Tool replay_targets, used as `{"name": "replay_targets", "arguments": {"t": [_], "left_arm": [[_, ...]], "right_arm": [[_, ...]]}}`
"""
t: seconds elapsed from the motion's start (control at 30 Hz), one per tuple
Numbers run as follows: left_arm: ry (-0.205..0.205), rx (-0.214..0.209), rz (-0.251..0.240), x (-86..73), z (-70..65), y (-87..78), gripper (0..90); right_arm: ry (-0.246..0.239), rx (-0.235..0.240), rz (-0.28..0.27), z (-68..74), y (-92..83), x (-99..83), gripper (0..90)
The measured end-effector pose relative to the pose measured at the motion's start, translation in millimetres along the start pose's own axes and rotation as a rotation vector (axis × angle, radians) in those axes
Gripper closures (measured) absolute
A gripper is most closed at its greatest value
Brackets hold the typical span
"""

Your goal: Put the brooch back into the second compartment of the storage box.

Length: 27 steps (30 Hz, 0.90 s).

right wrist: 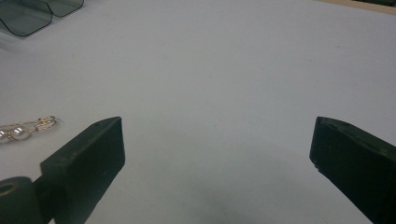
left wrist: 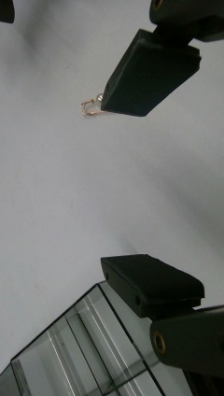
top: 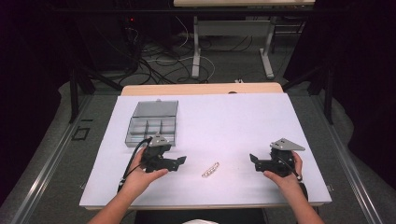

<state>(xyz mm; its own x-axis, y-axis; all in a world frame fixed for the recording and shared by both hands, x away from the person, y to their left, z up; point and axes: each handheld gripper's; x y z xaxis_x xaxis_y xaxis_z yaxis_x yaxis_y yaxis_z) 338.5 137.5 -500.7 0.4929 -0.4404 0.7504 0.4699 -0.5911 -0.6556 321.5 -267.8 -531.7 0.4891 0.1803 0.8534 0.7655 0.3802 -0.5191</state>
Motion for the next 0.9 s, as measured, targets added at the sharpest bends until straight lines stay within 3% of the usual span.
{"name": "replay_targets", "arguments": {"t": [0.33,0.9], "left_arm": [[0.014,-0.028,0.033,13.5,-9.2,8.6,22.1],[0.053,-0.041,0.073,27.4,-24.5,30.9,24.8]], "right_arm": [[-0.004,0.003,0.001,0.1,0.2,-0.1,3.0],[-0.004,0.006,0.002,0.2,0.1,-0.2,3.4]]}}
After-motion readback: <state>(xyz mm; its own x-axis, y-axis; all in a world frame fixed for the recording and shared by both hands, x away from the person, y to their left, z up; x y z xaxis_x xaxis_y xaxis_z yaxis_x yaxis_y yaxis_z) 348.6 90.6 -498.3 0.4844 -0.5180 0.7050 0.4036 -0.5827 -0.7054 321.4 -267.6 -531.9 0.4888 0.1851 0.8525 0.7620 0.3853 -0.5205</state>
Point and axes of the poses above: each handheld gripper's, and its own axes: y roughly forward along the jaws, x roughly out of its top, z roughly to its left, and after that the axes turned 2 degrees about y, right-handed
